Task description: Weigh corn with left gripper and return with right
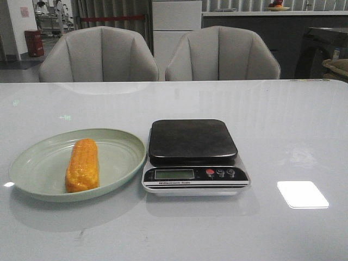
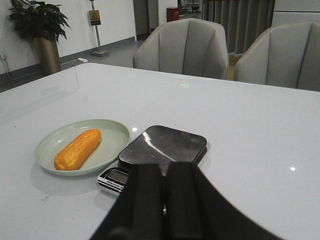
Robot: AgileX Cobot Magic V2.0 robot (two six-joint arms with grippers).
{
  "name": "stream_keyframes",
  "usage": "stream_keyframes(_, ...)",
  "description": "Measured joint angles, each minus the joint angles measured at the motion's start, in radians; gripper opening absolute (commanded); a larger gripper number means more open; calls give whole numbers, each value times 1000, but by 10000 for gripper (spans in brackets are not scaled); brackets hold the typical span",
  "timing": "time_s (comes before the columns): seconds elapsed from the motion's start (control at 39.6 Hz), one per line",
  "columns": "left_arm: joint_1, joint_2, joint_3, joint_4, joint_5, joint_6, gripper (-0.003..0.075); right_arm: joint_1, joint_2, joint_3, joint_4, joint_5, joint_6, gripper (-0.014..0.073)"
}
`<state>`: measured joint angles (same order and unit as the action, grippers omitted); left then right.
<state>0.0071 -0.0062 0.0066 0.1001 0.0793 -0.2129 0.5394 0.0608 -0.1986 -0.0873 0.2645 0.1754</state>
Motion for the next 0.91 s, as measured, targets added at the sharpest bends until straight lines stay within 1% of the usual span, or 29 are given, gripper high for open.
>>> stream_keyframes(0.4,0,0,0,0,0,0,114,0,0,0,0,-2,0,157)
stream_keyframes(0.5,0,0,0,0,0,0,114,-18,0,10,0,-6,0,157)
stream_keyframes(0.61,0,0,0,0,0,0,114,-91,0,30,0,-8,0,157)
stream_keyframes(0.71,0,0,0,0,0,0,114,-205,0,60,0,-23,0,157)
stream_keyframes(0.78,0,0,0,0,0,0,114,-290,0,96,0,-54,0,157)
stream_keyframes(0.91,0,0,0,0,0,0,114,-397,0,179,0,-134,0,157)
